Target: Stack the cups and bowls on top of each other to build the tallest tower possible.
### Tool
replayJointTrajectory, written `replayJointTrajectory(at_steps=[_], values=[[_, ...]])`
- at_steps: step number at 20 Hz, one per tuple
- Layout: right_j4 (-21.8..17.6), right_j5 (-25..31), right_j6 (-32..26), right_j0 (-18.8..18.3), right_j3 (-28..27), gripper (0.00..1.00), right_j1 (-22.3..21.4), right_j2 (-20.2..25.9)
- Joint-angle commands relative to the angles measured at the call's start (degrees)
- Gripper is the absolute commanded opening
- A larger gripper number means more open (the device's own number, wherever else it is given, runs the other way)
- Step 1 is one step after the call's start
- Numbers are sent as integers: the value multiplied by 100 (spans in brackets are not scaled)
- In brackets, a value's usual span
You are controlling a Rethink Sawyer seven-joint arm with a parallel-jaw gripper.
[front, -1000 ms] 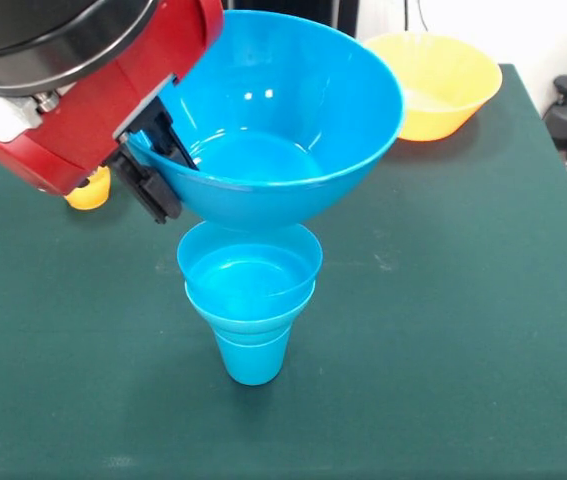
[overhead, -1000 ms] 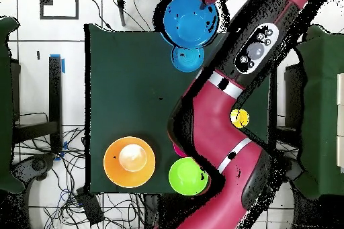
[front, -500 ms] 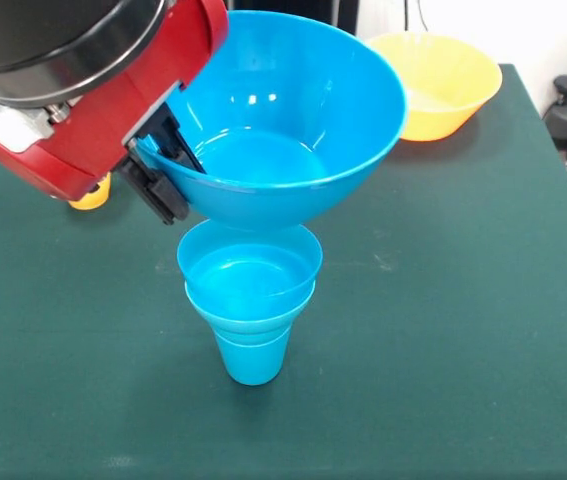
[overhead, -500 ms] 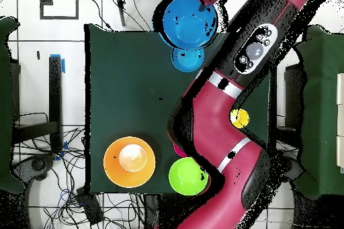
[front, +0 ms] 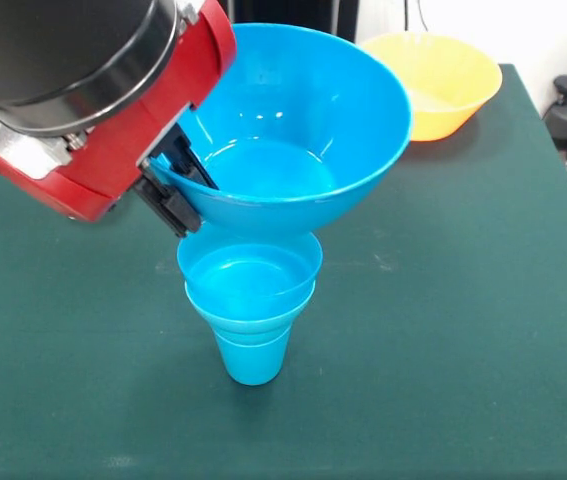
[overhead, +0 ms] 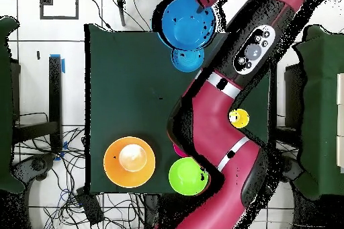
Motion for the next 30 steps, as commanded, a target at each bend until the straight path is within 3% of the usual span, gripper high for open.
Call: replayJointTrajectory(at_steps=[1,30], values=[[-332,373,-1689,-92,-669,0,43,-212],[-587,120,-2107,-131,-796,0,190,237]])
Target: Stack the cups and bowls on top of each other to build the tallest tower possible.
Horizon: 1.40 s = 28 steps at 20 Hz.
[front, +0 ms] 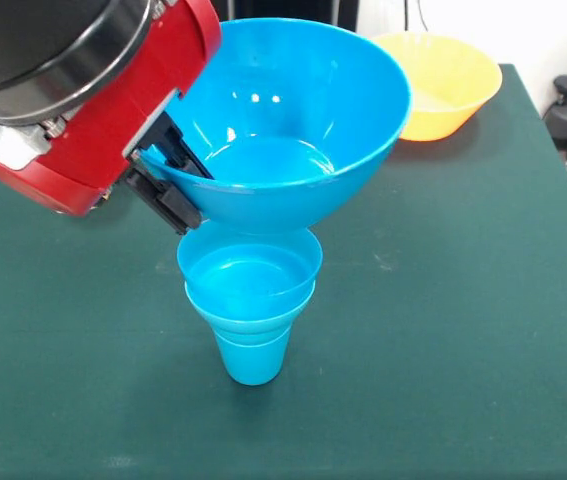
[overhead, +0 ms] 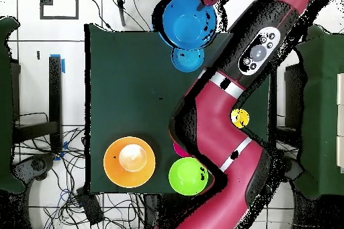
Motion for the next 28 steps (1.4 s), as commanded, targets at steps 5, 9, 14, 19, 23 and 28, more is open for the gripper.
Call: replayJointTrajectory(at_steps=[5,9,14,19,23,28], values=[[-558,80,-1926,-31,-826,0,100,-83],[-550,47,-1904,-31,-846,0,122,-32],[-549,-36,-1876,-30,-869,0,135,34],[-521,-162,-1755,-16,-915,0,165,143],[-504,-287,-1690,-4,-945,0,182,218],[-555,-451,-1645,14,-951,0,175,262]])
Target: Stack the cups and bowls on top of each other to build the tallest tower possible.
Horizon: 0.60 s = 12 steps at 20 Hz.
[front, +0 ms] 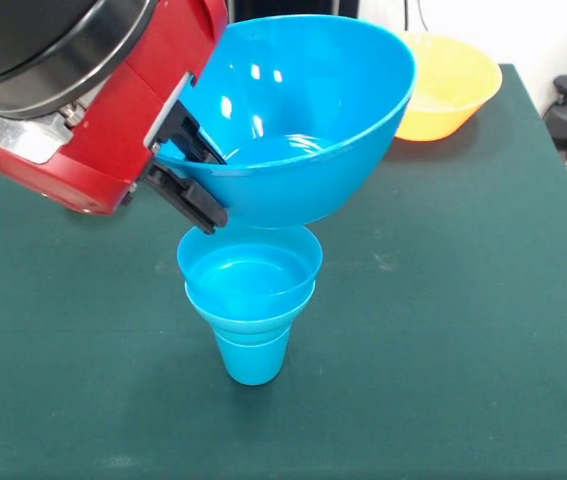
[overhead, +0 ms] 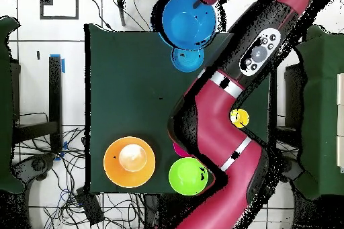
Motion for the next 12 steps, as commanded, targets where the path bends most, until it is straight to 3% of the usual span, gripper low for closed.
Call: replayJointTrajectory(at_steps=[1,12], values=[[-536,-505,-1077,41,-942,0,-20,-235],[-600,-1231,-668,30,-926,0,-46,-227]])
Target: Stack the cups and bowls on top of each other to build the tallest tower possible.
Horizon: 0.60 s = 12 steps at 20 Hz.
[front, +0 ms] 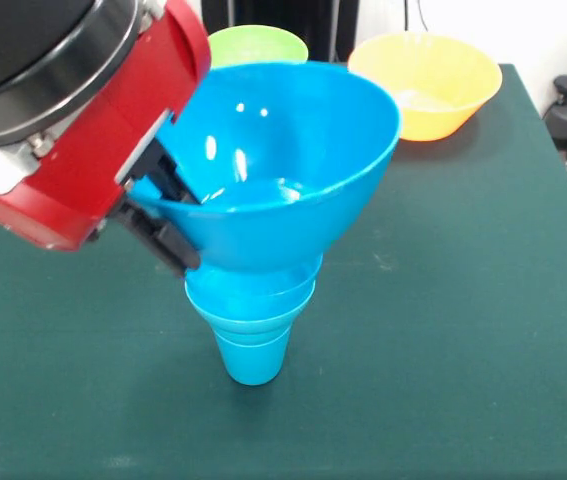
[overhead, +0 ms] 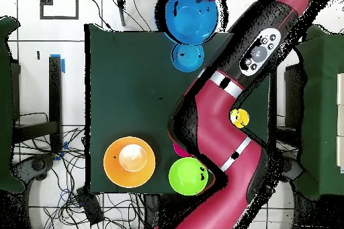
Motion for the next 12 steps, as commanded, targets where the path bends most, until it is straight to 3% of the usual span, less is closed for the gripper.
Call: replayJointTrajectory(at_steps=[1,12], values=[[-515,-659,-634,16,-915,0,-51,-284],[-403,-693,-301,-39,-818,0,-95,-549]])
